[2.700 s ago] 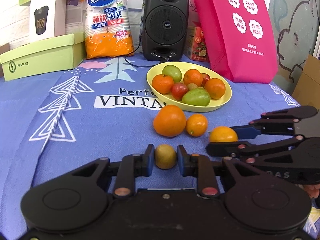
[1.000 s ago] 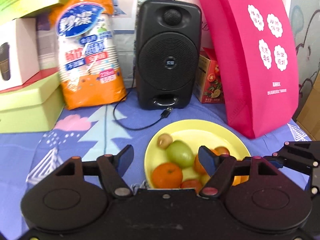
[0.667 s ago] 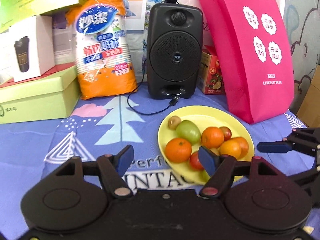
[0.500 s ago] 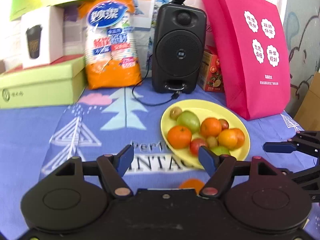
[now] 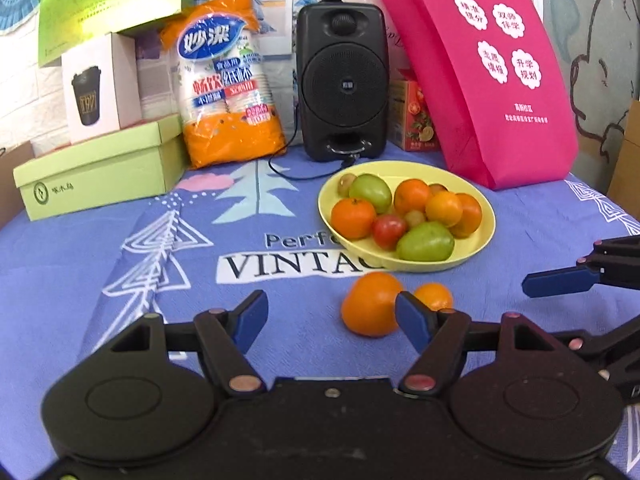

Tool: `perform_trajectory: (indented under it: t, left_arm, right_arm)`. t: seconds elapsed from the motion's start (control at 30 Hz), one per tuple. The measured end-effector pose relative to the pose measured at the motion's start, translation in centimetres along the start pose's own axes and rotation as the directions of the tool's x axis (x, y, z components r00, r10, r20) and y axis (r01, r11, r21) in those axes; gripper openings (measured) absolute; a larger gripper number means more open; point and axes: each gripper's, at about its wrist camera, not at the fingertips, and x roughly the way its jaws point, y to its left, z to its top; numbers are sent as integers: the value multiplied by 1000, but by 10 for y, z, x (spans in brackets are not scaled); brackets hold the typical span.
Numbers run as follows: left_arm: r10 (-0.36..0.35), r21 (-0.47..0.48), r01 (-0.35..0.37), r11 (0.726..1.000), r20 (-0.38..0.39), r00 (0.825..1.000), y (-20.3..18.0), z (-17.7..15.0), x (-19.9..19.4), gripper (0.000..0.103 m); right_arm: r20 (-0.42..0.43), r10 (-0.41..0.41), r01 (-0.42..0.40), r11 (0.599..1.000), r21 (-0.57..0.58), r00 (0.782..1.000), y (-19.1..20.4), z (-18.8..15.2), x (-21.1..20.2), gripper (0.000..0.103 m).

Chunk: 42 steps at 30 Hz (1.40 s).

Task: Organize fruits
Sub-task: 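Withdraw both tools from the plate toward the last two fruits, then grasp the last orange with the left tool while the right tool grasps a small mandarin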

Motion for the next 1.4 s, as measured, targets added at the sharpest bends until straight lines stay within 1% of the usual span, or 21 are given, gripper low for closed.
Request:
perform_trajectory:
  t: [0.1,0.23,0.5,0.6,0.7,0.77,0.8,0.83,0.87,0.9,1.03,1.13,1.2,1.23,1.3,1.33,1.4]
  left_arm:
    - [-28,-15,28,999,-9,1000,0,-1,8,70]
    - [-36,-24,35,999,-27,999,-1,-1,19,71]
    - [-58,-64,56,996,-24,998,4,5,31,71]
    - [-88,-115,84,990,-36,995,9,8,40,70]
    - [-102,-147,96,985,-39,994,12,10,46,68]
    - [-133,-185,124,975,-39,990,17,11,50,63]
    - [-148,-203,137,970,-40,988,18,11,52,58]
    - [-158,-207,146,967,-40,987,19,11,53,52]
    - [-163,-200,151,968,-42,986,19,11,54,47]
    - [-161,-188,150,971,-44,986,17,12,53,40]
    - [-124,-157,116,981,-40,991,18,10,44,39]
    - [-119,-184,109,977,-42,992,28,7,35,39]
    - [-99,-186,89,979,-44,994,34,5,28,39]
    - [-91,-184,81,980,-46,995,36,3,25,39]
    - [-74,-179,65,982,-48,996,41,0,19,39]
    - [-66,-176,57,983,-50,997,42,-2,17,39]
    - [-67,-177,57,983,-52,996,44,-4,15,40]
  right_arm:
    - [-3,12,-12,1000,-4,1000,3,0,2,60]
    - [-7,11,-11,1000,10,1000,1,0,2,60]
    - [-21,20,-20,1000,7,1000,0,-2,5,60]
    - [-27,19,-19,1000,5,999,1,-1,8,61]
    - [-28,17,-17,1000,6,999,0,-1,8,61]
    - [-32,15,-15,1000,6,999,0,-1,8,61]
    - [-33,16,-16,1000,5,999,0,-1,8,61]
    - [-34,17,-17,1000,5,999,0,-1,8,61]
    - [-35,19,-18,1000,4,999,0,-1,8,61]
    - [-36,18,-18,1000,1,999,1,-1,9,61]
    - [-34,16,-16,1000,-7,999,2,2,10,61]
    - [-35,9,-10,1000,-14,999,4,7,15,61]
    - [-40,4,-4,1000,-14,999,4,11,22,61]
    - [-47,1,-1,1000,-14,999,5,14,26,59]
    - [-65,-6,5,1000,-14,998,7,19,37,51]
    - [-74,-7,6,1000,-16,997,8,22,43,44]
    - [-93,-19,18,1000,-10,995,8,25,55,42]
